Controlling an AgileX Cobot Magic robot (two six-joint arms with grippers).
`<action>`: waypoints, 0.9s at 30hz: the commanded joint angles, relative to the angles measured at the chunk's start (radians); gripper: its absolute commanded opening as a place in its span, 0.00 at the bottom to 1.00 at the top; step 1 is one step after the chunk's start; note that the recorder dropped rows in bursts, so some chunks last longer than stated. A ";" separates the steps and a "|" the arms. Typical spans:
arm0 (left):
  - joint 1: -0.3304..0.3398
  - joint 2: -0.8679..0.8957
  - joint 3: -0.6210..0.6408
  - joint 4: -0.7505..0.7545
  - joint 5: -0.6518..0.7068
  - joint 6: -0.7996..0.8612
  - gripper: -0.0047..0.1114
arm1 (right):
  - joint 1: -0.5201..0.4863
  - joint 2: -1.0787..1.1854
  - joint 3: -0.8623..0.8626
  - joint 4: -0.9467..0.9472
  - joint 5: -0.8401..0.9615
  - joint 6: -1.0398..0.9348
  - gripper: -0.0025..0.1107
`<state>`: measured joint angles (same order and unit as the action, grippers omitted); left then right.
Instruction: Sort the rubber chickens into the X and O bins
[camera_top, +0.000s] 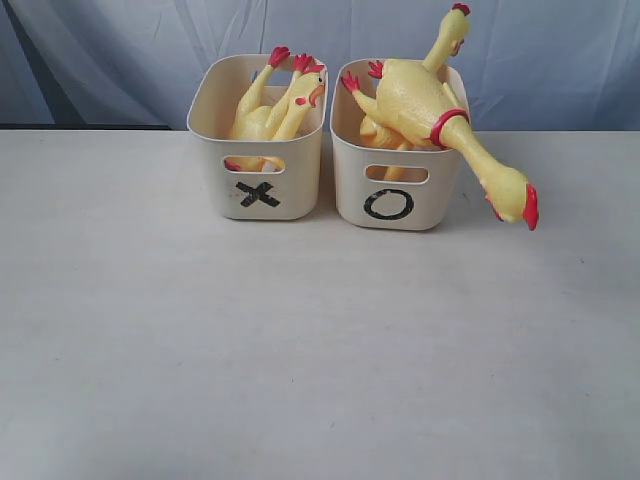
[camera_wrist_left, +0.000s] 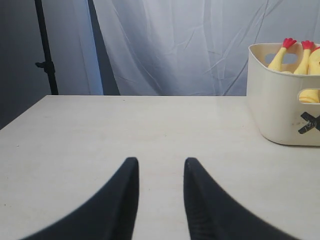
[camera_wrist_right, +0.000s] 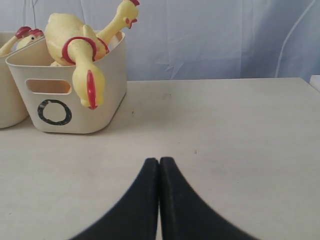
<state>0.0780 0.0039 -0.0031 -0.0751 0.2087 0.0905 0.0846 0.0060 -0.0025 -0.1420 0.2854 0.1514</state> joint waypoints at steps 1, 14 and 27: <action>0.000 -0.004 0.003 -0.001 -0.008 -0.008 0.30 | -0.007 -0.006 0.002 -0.006 0.000 -0.002 0.02; 0.000 -0.004 0.003 0.006 0.001 0.031 0.15 | -0.007 -0.006 0.002 -0.015 0.018 -0.002 0.02; 0.000 -0.004 0.003 0.015 0.003 0.057 0.04 | -0.007 -0.006 0.002 -0.010 0.018 -0.002 0.02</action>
<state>0.0780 0.0039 -0.0031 -0.0597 0.2144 0.1485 0.0846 0.0060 -0.0025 -0.1496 0.3093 0.1514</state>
